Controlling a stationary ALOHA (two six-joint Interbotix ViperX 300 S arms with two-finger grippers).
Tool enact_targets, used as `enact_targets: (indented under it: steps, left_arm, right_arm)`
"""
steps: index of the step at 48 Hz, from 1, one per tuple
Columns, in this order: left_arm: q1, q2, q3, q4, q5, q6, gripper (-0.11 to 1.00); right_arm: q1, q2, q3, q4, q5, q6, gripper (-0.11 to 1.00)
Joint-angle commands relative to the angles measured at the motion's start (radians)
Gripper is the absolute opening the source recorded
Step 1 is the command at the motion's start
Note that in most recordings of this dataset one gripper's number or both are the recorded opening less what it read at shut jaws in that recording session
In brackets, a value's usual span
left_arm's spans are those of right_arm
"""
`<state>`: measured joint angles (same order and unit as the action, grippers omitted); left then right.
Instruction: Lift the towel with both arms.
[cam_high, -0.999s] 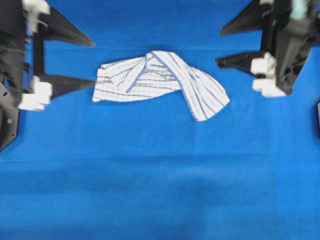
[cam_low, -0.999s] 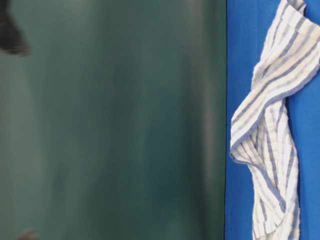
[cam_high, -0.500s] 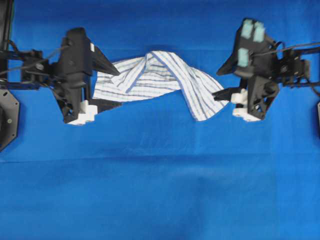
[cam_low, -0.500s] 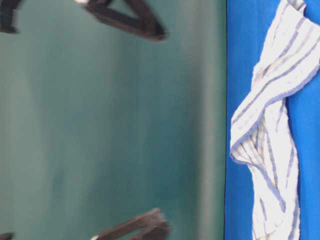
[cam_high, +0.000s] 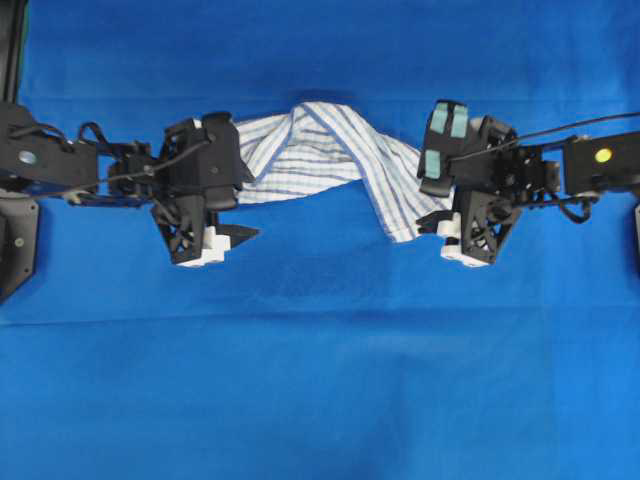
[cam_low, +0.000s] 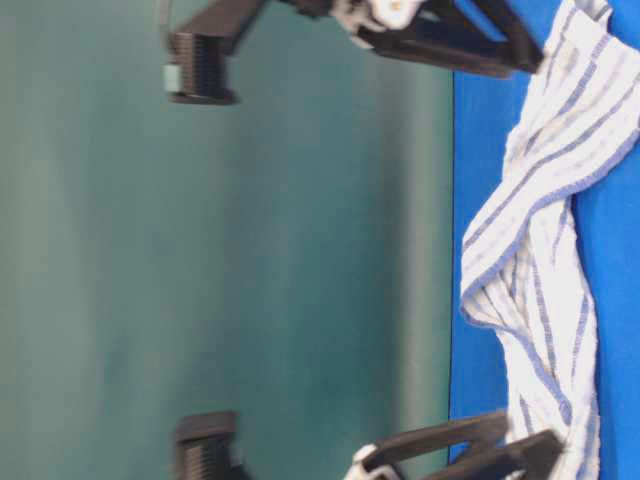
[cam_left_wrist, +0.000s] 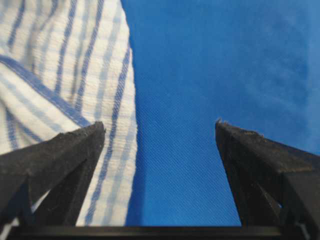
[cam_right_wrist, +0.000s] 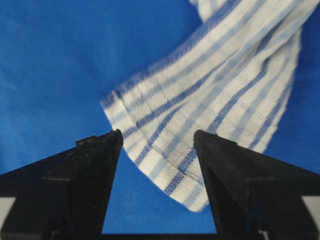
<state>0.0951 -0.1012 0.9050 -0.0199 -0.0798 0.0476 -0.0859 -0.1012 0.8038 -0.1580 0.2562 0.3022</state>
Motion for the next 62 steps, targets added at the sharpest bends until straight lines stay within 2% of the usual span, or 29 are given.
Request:
enact_targets:
  steps: [1, 7, 16, 22, 24, 29, 34, 37, 45, 51, 62]
  left_arm:
    - [0.005, 0.041, -0.005, -0.002, -0.041, 0.002, 0.9]
    - [0.015, 0.097, -0.005, -0.002, -0.063, 0.002, 0.9]
    - [0.032, 0.129, -0.002, -0.002, -0.064, 0.002, 0.87]
    - [0.037, 0.129, 0.0, -0.002, -0.061, 0.002, 0.78]
    - [0.04, 0.129, -0.002, -0.002, -0.06, 0.002, 0.72]
    - [0.046, 0.129, -0.002, -0.002, -0.058, 0.002, 0.41]
    - [0.054, 0.127, 0.0, -0.002, -0.058, 0.002, 0.11]
    - [0.058, 0.126, 0.0, -0.002, -0.057, 0.002, 0.02]
    - [0.067, 0.103, -0.003, -0.002, -0.028, 0.0, 0.01]
    - [0.067, 0.029, -0.012, -0.002, 0.037, -0.003, 0.01]
    - [0.067, -0.183, -0.06, -0.002, 0.23, -0.003, 0.01]
  right_arm:
    - [0.0, 0.018, 0.002, 0.0, -0.043, 0.002, 0.63]
    - [-0.012, 0.074, 0.012, 0.0, -0.095, 0.002, 0.63]
    - [-0.034, 0.133, 0.011, 0.0, -0.114, 0.002, 0.63]
    - [-0.038, 0.149, 0.011, -0.003, -0.115, 0.002, 0.63]
    - [-0.038, 0.147, 0.011, -0.003, -0.115, 0.0, 0.62]
    - [-0.038, 0.147, 0.011, -0.003, -0.121, -0.003, 0.53]
    - [-0.038, 0.147, 0.011, -0.003, -0.118, -0.003, 0.21]
    - [-0.038, 0.144, 0.012, -0.003, -0.117, -0.003, 0.04]
    - [-0.038, 0.12, 0.008, -0.003, -0.115, -0.002, 0.03]
    - [-0.038, 0.063, 0.002, -0.002, -0.103, 0.0, 0.03]
    - [-0.037, -0.132, -0.048, -0.002, 0.046, -0.003, 0.03]
